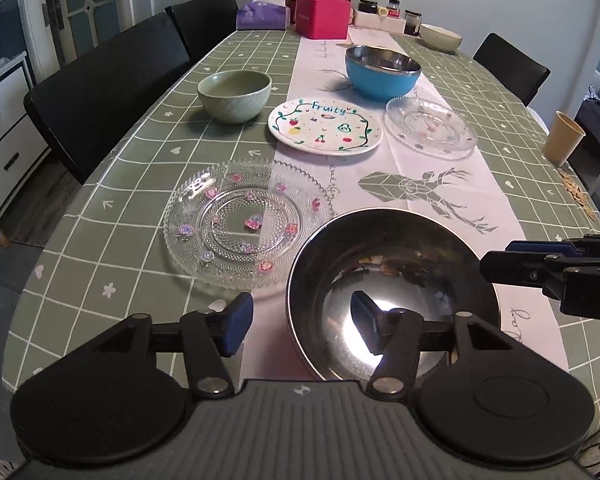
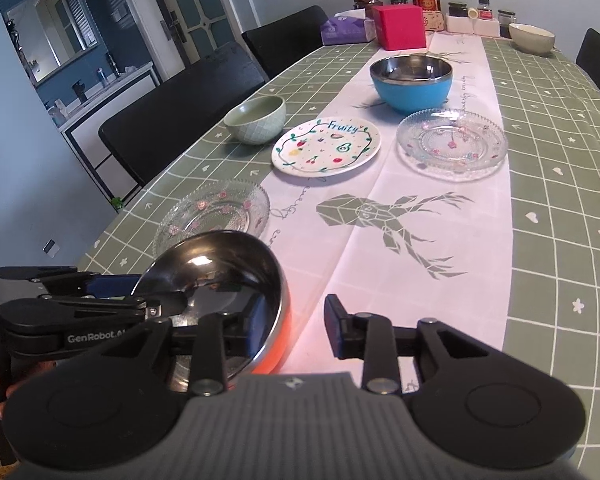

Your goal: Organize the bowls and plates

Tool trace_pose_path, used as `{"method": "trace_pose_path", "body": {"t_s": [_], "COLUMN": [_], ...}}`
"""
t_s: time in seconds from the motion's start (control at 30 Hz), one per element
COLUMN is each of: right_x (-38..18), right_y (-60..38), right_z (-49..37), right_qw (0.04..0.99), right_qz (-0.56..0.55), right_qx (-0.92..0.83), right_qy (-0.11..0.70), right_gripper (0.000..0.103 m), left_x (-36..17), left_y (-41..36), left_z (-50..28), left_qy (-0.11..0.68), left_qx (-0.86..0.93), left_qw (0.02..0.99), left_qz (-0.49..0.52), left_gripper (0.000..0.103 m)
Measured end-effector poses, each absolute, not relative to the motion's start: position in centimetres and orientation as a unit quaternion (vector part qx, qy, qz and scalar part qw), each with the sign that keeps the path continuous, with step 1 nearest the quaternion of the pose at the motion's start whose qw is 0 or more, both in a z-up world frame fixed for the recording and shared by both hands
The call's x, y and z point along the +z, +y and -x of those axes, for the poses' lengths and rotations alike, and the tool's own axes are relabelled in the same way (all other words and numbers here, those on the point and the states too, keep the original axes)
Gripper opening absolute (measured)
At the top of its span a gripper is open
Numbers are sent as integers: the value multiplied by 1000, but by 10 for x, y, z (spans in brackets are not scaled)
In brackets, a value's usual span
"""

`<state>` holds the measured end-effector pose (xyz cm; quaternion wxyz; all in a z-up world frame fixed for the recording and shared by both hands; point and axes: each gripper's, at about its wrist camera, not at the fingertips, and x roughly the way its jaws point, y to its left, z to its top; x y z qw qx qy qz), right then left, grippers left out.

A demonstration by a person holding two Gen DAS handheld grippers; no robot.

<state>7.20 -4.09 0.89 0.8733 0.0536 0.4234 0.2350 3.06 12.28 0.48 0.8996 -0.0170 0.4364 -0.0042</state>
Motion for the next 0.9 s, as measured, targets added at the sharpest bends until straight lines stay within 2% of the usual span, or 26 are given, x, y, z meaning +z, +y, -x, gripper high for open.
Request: {"method": "trace_pose_path", "body": {"t_s": [0.1, 0.2, 0.33, 0.4, 0.53, 0.6, 0.73, 0.8, 0.9], "right_x": [13, 16, 22, 26, 37, 44, 61, 69, 80], "right_y": [-45, -51, -57, -59, -69, -76, -94, -103, -113], "right_z": [-72, -73, -74, -73, -73, -76, -86, -92, -103], "right_qw": [877, 881, 888, 892, 912, 920, 930, 937, 946], "right_qz": [-57, -64, -61, -60, -68, -65, -78, -83, -73], "right_qx": [230, 224, 217, 212, 181, 166, 146, 133, 110], "right_qy": [417, 411, 401, 393, 362, 348, 328, 312, 296], "right_gripper": [44, 53, 54, 64, 70, 77, 82, 90, 90], "left_x": [10, 19, 32, 39, 57, 68, 85, 92, 98], "left_y": [122, 121, 113, 108, 94, 87, 74, 71, 69], "left_z": [-30, -31, -32, -33, -36, -40, -57, -71, -94], "left_qy": [425, 405, 377, 370, 351, 345, 349, 351, 367], "left_qx": [7, 26, 39, 38, 26, 20, 12, 6, -8], "left_qw": [905, 914, 925, 928, 936, 938, 937, 936, 930], "left_qz": [11, 11, -2, -8, -14, -13, -17, -6, 10], "left_gripper": [71, 80, 85, 85, 86, 86, 88, 88, 88]}}
